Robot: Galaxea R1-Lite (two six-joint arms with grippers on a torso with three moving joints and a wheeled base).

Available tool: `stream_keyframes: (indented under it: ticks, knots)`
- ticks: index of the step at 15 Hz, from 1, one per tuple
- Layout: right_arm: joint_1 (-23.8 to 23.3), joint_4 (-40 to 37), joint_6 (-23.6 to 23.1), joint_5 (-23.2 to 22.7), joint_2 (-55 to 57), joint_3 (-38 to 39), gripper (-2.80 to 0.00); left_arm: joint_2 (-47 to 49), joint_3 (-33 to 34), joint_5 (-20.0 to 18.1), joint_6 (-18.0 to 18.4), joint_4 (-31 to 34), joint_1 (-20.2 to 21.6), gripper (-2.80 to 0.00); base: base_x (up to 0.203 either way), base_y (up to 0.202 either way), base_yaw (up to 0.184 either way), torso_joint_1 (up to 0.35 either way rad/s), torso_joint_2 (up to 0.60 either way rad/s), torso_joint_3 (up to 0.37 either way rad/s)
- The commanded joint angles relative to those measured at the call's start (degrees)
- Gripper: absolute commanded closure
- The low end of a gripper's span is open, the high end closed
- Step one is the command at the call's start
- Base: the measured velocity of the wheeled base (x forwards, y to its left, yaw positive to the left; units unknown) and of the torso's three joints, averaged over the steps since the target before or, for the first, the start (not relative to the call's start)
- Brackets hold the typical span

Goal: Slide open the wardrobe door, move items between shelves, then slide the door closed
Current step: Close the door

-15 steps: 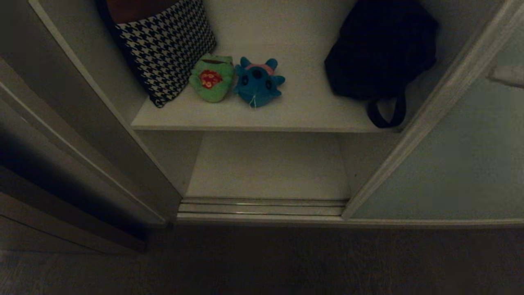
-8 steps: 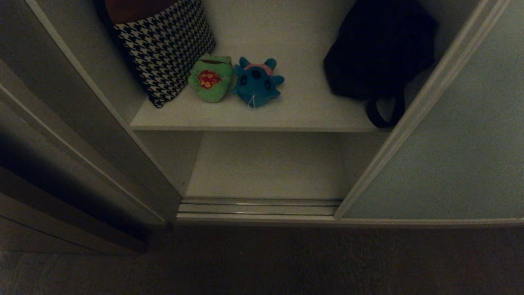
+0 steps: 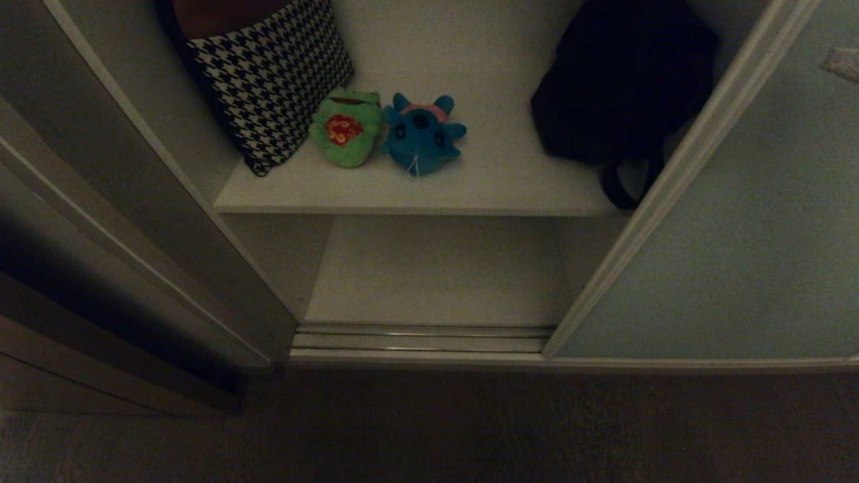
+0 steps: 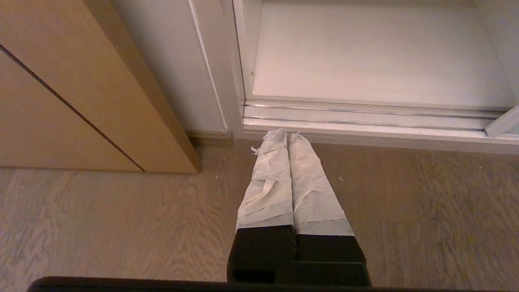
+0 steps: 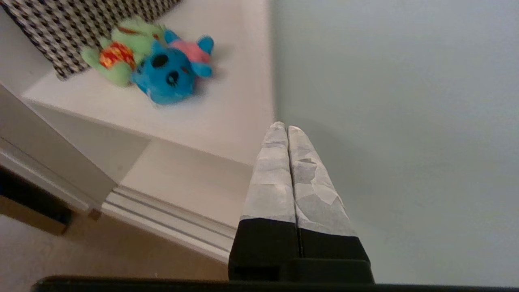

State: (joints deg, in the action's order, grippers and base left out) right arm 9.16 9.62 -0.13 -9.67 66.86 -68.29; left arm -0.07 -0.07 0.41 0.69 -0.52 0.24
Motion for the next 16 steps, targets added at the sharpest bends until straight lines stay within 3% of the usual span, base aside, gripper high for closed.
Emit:
stream_keyframes:
  ticks: [1, 16]
  knots:
    - [-1.33, 0.13, 0.06, -0.69, 2.42, -0.13, 0.0, 0.07, -0.01, 0.02, 0.01, 0.0, 0.09, 0.0, 0.0, 0.0, 0.0, 0.0, 0.0, 0.0]
    - [-0.9, 0.13, -0.39, -0.52, 7.85, -4.65, 0.0, 0.07, -0.01, 0.02, 0.01, 0.0, 0.06, 0.0, 0.0, 0.0, 0.0, 0.0, 0.0, 0.0]
